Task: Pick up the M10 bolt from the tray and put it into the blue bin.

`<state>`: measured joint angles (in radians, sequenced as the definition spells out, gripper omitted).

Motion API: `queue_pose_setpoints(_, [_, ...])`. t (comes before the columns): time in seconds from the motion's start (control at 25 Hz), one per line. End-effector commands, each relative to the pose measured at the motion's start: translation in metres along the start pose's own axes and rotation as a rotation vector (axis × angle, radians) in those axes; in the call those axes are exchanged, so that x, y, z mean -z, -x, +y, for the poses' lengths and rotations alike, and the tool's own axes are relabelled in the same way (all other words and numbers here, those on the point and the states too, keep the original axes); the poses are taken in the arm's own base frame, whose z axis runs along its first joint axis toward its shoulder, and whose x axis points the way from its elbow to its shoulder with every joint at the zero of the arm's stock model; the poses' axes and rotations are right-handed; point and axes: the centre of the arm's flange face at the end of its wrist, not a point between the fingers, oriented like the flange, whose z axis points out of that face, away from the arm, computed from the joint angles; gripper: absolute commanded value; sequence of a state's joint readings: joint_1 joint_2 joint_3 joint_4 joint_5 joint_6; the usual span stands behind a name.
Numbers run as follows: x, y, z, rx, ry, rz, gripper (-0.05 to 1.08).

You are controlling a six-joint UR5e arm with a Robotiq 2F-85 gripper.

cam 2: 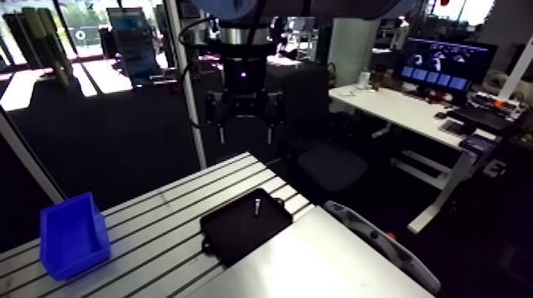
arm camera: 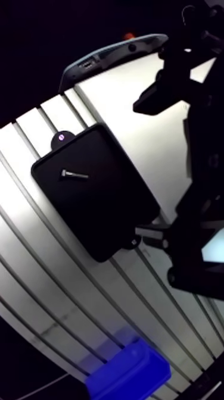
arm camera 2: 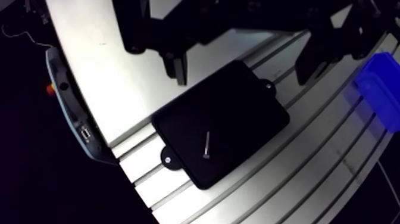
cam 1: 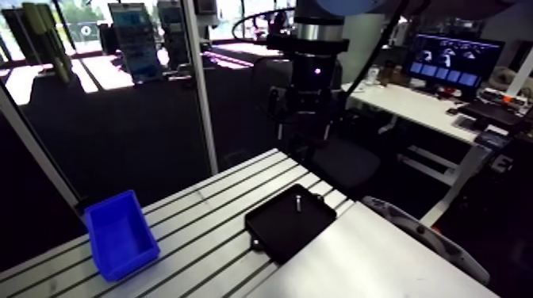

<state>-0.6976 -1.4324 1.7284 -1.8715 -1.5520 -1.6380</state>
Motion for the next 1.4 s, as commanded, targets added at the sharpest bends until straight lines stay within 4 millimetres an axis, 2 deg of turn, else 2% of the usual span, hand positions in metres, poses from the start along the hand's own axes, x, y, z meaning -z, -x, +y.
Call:
queue_pose_setpoints(0.04, [-0.046, -0.013, 0.014, -0.023, 0.004, -0.022, 0.01])
queue_pose_setpoints(0.36, [-0.094, -0.014, 0.018, -0.034, 0.006, -0.052, 0.01])
queue_pose_setpoints(0.52, [-0.110, -0.013, 0.020, -0.047, 0.020, -0.059, 0.01])
queue_pose_setpoints(0.96, [-0.137, -0.012, 0.021, -0.041, 0.027, -0.070, 0.01])
queue_pose_setpoints(1.0, [-0.141, -0.012, 0.021, -0.040, 0.027, -0.073, 0.03])
queue_pose_setpoints(1.04, [-0.145, -0.013, 0.021, -0.041, 0.026, -0.081, 0.11])
queue_pose_setpoints(1.2, [-0.159, -0.015, 0.022, -0.043, 0.026, -0.098, 0.31])
queue_pose_setpoints(1.28, [-0.164, -0.018, 0.023, -0.045, 0.032, -0.086, 0.37])
queue_pose_setpoints(1.4, [-0.173, -0.019, 0.025, -0.047, 0.065, -0.085, 0.39])
